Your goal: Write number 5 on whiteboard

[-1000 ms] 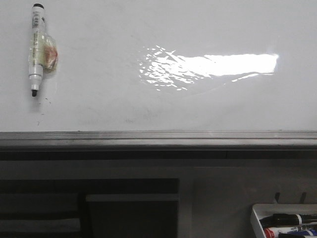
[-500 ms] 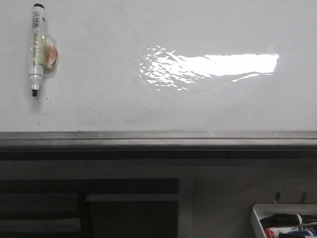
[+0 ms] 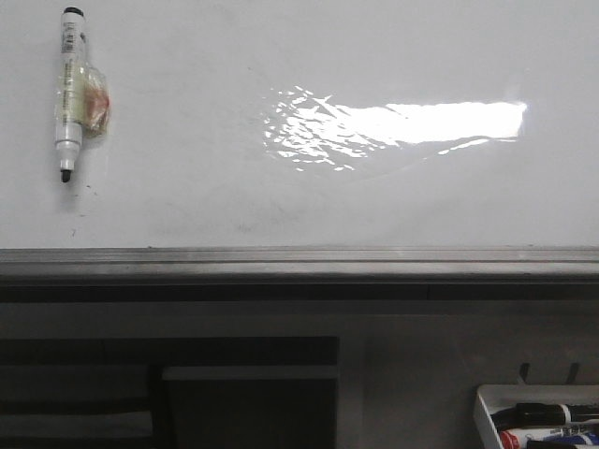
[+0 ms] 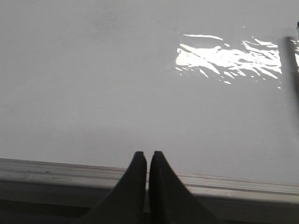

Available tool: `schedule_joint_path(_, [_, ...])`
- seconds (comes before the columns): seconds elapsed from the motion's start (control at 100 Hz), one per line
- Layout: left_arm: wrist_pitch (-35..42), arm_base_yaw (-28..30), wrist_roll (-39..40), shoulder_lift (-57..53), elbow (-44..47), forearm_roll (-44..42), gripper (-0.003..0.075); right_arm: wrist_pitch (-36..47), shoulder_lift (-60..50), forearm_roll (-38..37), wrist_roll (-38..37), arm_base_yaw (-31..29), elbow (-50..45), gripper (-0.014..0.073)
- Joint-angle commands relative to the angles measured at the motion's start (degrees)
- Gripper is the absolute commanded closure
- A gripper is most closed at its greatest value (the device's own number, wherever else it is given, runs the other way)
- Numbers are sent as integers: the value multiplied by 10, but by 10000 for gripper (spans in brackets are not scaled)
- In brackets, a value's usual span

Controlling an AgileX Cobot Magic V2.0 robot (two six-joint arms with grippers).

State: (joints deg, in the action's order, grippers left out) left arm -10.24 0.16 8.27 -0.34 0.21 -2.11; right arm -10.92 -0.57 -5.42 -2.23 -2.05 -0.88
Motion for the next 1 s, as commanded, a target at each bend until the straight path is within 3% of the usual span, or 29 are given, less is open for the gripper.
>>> schedule_joint_path(0.0, [48, 1, 4, -16, 10, -1, 741, 42, -11, -2, 1, -5, -13, 655])
schedule_joint_path(0.99, [48, 1, 4, -16, 10, -1, 741, 46, -11, 4, 1, -5, -13, 655])
